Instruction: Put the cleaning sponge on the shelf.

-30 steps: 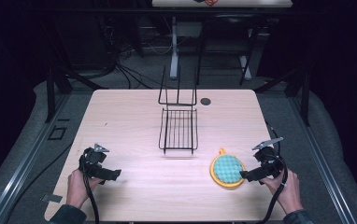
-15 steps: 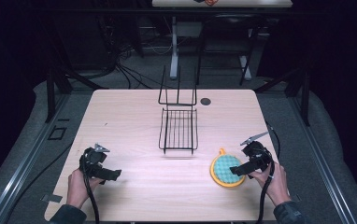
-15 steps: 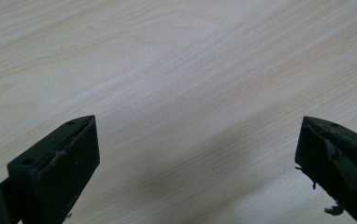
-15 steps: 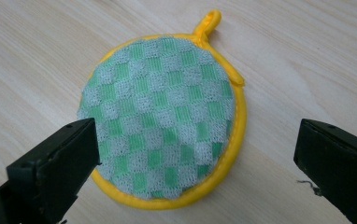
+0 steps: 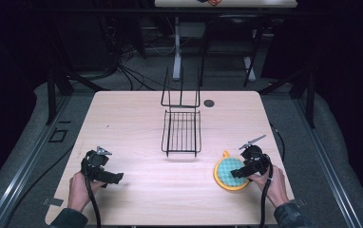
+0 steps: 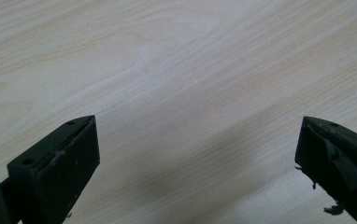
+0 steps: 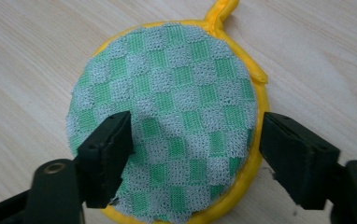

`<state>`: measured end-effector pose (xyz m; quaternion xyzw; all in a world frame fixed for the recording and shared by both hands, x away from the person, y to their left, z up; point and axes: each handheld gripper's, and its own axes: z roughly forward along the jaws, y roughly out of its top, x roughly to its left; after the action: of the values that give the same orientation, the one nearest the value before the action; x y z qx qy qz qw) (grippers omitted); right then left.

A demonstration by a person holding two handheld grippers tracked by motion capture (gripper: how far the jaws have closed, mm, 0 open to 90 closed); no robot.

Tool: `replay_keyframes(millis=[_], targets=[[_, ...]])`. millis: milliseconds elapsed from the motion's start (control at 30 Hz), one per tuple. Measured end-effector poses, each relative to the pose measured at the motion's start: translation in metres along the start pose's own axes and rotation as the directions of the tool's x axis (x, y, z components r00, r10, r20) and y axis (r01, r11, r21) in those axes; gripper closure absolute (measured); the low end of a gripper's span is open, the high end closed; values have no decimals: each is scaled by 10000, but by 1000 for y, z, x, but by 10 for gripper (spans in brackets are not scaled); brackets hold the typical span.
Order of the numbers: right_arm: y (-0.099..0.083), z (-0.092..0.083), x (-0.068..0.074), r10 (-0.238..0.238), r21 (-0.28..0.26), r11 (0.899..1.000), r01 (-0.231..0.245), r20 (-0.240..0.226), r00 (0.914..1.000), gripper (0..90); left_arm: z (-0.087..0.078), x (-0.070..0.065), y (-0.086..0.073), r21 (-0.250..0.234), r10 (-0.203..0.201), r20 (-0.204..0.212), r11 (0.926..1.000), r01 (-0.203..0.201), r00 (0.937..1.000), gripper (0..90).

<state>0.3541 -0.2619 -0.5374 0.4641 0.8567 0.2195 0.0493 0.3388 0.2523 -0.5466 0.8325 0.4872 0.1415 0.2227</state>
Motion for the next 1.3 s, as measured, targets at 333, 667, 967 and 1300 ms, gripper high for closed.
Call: replay_keyframes(millis=[333, 667, 967, 1300], targets=[[-7, 3, -1, 783, -206, 9967, -784, -55, 9969, 486, 0, 0, 0, 98, 37, -5, 9999, -37, 10000, 0], [-10, 1, 5, 970, -449, 9944, -954, 330, 9947, 730, -1, -1, -1, 95, 1, -55, 10000, -1, 10000, 1], [-12, -1, 8, 993, -828, 9921, -945, 562, 9935, 831, 0, -1, 0, 175, 20, -61, 9998, -19, 10000, 1], [-10, -10, 10, 826, -1096, 9910, -766, 512, 9953, 856, -1, 0, -1, 51, 10, -55, 10000, -10, 10000, 0]])
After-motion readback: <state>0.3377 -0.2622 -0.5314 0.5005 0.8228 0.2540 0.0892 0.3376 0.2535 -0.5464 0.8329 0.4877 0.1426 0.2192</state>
